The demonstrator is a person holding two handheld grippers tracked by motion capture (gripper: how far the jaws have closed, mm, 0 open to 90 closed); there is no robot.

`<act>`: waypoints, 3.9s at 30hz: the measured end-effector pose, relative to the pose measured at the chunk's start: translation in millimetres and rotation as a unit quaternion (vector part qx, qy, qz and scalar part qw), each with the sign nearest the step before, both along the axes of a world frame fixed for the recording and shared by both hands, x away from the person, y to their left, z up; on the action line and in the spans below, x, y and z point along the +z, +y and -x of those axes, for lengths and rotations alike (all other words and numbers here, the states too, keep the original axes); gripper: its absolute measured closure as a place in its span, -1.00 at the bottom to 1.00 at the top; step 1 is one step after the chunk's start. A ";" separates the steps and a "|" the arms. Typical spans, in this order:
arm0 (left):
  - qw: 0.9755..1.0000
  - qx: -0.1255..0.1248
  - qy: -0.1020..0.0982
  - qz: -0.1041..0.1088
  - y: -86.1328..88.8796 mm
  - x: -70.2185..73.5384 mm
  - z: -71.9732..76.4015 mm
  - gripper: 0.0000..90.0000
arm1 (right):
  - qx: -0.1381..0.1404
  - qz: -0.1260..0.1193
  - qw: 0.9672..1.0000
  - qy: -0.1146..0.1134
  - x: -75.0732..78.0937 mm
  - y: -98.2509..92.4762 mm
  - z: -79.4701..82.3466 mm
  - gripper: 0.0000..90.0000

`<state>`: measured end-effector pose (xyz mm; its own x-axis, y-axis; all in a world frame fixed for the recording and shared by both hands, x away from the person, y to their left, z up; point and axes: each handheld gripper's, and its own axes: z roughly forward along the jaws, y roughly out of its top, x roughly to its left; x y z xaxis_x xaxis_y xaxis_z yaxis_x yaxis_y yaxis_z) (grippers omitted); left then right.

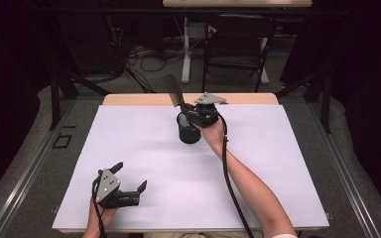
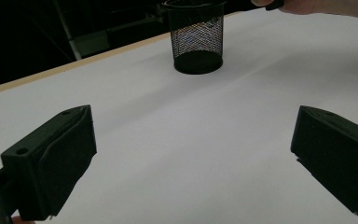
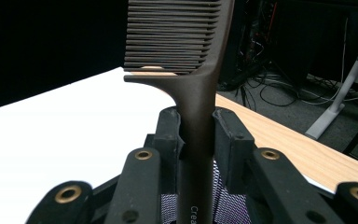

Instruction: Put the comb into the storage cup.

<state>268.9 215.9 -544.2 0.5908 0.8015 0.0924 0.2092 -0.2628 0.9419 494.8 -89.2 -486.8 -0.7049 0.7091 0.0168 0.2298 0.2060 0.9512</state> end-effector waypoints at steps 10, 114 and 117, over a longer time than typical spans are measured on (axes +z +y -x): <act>1.000 0.000 0.000 0.001 0.0 0.0 -0.1 -1.00 | 0.004 0.013 1.000 0.006 -3.8 1.2 -0.6 0.62; 1.000 -0.002 0.001 0.000 0.0 -0.1 0.6 -1.00 | 0.030 0.113 0.990 0.076 13.9 -4.5 16.3 -0.70; 1.000 -0.001 0.000 -0.001 -0.1 0.0 0.7 -1.00 | 0.040 0.112 0.990 0.082 16.6 -6.9 18.7 -0.78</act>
<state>268.2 215.8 -544.3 0.5929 0.7999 0.0929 0.2094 -0.2646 0.9414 476.1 -96.1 -470.2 -0.7596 0.6502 -0.0163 0.3513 0.4313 0.8310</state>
